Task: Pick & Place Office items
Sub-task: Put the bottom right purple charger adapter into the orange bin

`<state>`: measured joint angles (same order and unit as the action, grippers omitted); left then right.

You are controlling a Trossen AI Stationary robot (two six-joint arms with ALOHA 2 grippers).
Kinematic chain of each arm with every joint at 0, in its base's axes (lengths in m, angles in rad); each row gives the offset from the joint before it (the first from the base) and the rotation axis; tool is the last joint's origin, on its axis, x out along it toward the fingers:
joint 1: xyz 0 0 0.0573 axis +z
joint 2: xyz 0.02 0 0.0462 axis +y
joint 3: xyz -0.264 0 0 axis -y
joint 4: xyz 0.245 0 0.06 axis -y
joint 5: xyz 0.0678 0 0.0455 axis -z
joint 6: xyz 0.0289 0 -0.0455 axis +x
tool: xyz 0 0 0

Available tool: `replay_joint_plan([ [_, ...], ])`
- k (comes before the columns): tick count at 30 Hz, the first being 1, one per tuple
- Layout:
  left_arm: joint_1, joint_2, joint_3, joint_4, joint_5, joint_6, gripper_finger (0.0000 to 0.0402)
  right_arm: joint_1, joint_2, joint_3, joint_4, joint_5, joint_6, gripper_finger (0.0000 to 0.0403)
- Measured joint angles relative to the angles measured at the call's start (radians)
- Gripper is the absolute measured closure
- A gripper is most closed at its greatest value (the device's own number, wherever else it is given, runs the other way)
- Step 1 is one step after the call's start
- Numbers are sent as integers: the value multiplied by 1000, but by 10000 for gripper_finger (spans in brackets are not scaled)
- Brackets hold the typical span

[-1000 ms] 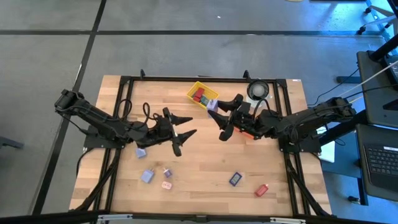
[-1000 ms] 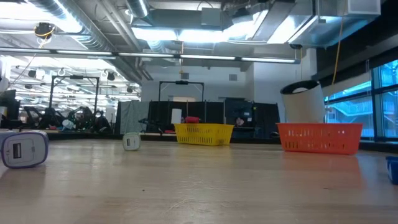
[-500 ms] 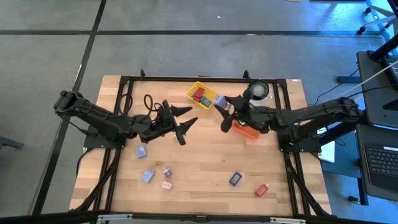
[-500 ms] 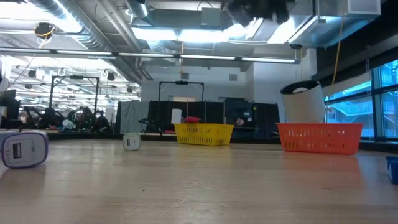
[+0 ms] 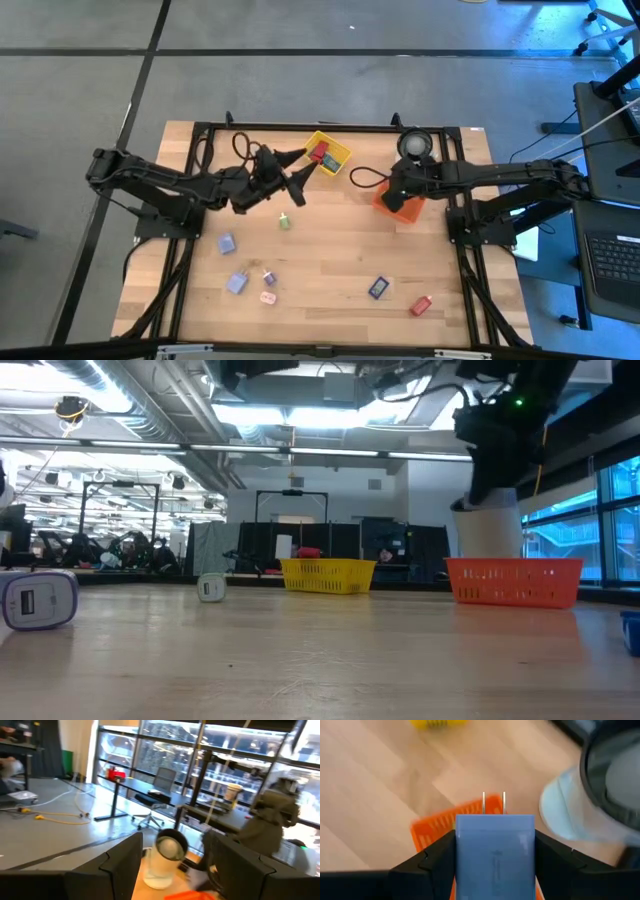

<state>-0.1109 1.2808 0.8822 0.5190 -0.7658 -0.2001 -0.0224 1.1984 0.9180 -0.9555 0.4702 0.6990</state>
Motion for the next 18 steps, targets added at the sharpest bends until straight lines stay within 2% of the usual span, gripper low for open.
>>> replay_joint_plan([
  [5, 68, 0, 0, 1, 0, -5, 169, -7, 1, 0, -30, -5, 1, 184],
  [12, 144, 0, 0, 0, 0, -92, 169, -7, 62, -4, -22, 18, 8, 183],
  [18, 160, 0, 0, 0, 13, -104, 169, -7, 129, -71, 4, -31, 34, 183],
])
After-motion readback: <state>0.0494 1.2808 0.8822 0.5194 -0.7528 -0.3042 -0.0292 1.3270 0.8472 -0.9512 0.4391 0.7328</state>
